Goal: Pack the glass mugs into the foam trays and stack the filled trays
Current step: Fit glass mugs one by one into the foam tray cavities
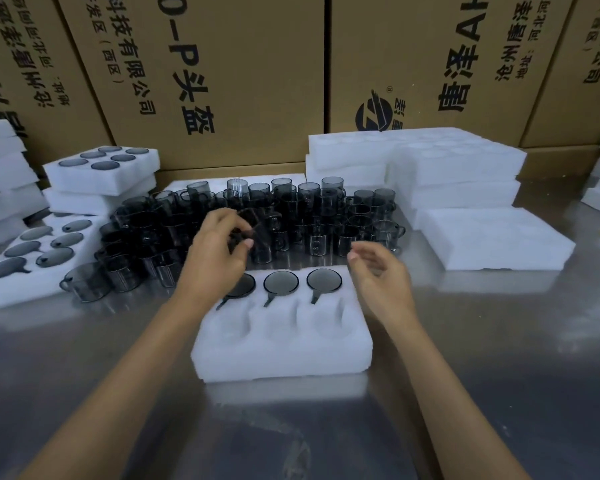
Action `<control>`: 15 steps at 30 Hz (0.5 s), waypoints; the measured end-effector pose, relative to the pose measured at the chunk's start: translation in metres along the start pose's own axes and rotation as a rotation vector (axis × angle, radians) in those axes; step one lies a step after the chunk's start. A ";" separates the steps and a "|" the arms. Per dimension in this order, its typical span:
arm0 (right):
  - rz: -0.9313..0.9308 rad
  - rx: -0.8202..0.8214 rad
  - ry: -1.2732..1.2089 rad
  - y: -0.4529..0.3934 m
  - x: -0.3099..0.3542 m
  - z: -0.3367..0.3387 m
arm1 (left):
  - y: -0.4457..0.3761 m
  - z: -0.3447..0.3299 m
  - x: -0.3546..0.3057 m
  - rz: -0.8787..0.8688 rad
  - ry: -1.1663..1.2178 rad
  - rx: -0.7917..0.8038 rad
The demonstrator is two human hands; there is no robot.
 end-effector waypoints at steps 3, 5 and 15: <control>0.005 0.057 -0.094 0.006 0.015 0.009 | 0.023 -0.003 -0.034 -0.039 0.090 0.042; -0.057 0.144 -0.209 0.015 0.025 0.007 | 0.039 -0.007 -0.054 -0.100 0.148 0.079; -0.136 0.353 -0.296 0.020 0.032 0.014 | 0.073 -0.018 -0.068 -0.163 0.226 0.134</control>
Point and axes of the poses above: each hand's wrist, its own y-axis away from the middle knuckle, its own z-axis out of the back of the hand, x = y × z, the point moved 3 cm from there along -y, towards the middle knuckle, and after that the axes turned 13 degrees about -x, right-handed, at the moved point
